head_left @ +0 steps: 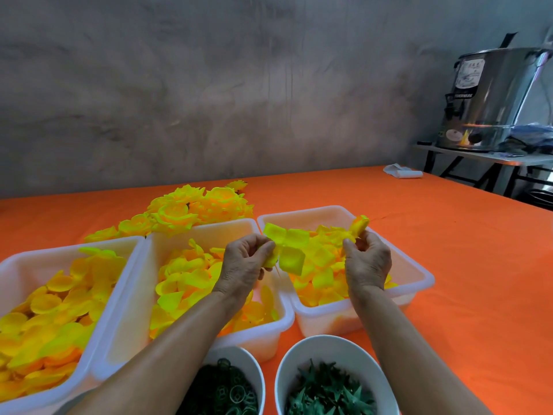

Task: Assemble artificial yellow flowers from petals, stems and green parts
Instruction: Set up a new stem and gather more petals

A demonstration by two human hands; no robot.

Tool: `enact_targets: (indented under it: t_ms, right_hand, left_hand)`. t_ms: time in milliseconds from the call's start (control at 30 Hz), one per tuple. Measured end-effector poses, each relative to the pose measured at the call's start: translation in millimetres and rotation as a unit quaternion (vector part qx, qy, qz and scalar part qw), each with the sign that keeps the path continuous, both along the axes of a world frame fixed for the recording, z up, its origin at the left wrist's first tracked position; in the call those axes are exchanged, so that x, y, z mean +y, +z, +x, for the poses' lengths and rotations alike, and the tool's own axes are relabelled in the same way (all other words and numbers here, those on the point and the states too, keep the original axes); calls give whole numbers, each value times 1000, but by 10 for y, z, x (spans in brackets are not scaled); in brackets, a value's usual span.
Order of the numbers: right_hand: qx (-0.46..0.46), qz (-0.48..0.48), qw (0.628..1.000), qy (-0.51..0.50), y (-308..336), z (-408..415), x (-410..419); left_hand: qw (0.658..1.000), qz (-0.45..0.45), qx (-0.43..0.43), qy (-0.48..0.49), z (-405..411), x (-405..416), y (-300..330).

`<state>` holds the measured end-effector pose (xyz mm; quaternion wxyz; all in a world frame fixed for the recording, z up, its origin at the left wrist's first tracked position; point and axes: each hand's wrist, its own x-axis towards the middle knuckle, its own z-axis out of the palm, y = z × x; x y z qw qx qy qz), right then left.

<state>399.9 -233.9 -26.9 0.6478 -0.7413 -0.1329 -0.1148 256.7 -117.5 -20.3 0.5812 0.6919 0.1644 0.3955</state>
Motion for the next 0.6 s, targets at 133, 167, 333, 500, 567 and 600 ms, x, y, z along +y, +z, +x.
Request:
enact_targets:
  t_ms: [133, 167, 333, 500, 567, 600]
  right_hand:
    - [28, -72, 997, -6, 5, 17, 7]
    - [37, -82, 996, -7, 3, 25, 13]
    - [8, -23, 999, -20, 32, -32, -4]
    - [-15, -1, 957, 289, 132, -234, -11]
    - [-2, -12, 930, 369, 139, -255, -14]
    - [2, -11, 921, 390, 134, -250, -16]
  left_hand:
    - [1000, -7, 7, -13, 22, -2, -4]
    - [1000, -7, 8, -15, 26, 1, -5]
    - [1000, -15, -4, -22, 38, -1, -10]
    - [1000, -9, -6, -26, 27, -13, -10]
    - [999, -11, -3, -31, 24, -27, -1]
    - [999, -9, 0, -32, 24, -32, 1]
